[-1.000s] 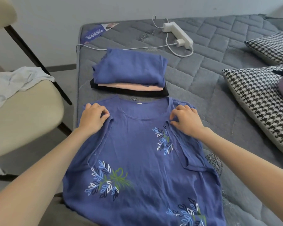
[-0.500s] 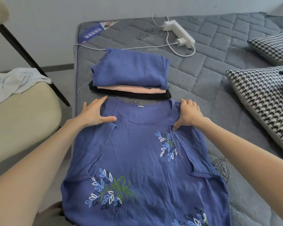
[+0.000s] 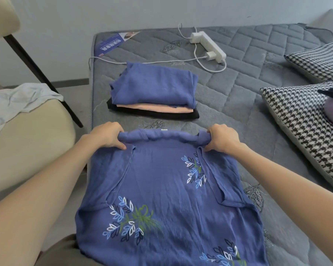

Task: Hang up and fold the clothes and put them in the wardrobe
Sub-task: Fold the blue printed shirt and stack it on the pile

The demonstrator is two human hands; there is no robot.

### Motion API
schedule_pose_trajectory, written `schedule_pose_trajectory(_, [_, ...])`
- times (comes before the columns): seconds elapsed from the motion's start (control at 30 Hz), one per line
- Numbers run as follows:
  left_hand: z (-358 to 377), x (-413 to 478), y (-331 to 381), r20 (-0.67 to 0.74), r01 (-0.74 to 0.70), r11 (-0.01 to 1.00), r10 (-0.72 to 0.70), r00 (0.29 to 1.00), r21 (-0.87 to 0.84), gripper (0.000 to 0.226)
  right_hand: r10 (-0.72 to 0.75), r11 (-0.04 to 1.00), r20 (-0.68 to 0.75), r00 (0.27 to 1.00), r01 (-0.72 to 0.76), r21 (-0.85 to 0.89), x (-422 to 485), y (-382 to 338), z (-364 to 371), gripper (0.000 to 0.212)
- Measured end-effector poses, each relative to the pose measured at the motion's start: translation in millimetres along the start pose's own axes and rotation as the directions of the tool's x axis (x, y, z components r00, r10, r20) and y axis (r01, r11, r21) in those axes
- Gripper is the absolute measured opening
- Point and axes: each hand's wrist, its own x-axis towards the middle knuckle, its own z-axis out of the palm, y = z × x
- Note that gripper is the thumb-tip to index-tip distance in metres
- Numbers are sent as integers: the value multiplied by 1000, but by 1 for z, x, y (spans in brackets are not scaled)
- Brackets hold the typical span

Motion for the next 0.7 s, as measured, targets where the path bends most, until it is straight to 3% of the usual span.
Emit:
schedule_pose_trajectory(0.13, [-12, -14, 10, -160, 27, 997, -15, 987, 78, 17, -7, 1000, -125, 992, 4, -26, -9, 3, -14, 29])
schedule_pose_trajectory(0.3, [-25, -21, 19, -360, 57, 995, -25, 933, 78, 24, 13, 1000, -254, 967, -12, 4, -9, 7, -33, 26])
schedule_pose_trajectory(0.43, [-30, -14, 26, -439, 86, 992, -35, 898, 96, 23, 14, 1000, -340, 940, -17, -7, 2, 8, -48, 20])
schedule_pose_trajectory(0.57, [-37, -6, 28, -539, 111, 990, -49, 841, 82, 16, 12, 999, -392, 920, -23, -23, 17, 8, -60, 9])
schedule_pose_trajectory(0.7, [-57, 2, 30, -654, 70, 996, -17, 756, 55, 16, 36, 999, -495, 868, -48, -12, 26, 9, -70, 19])
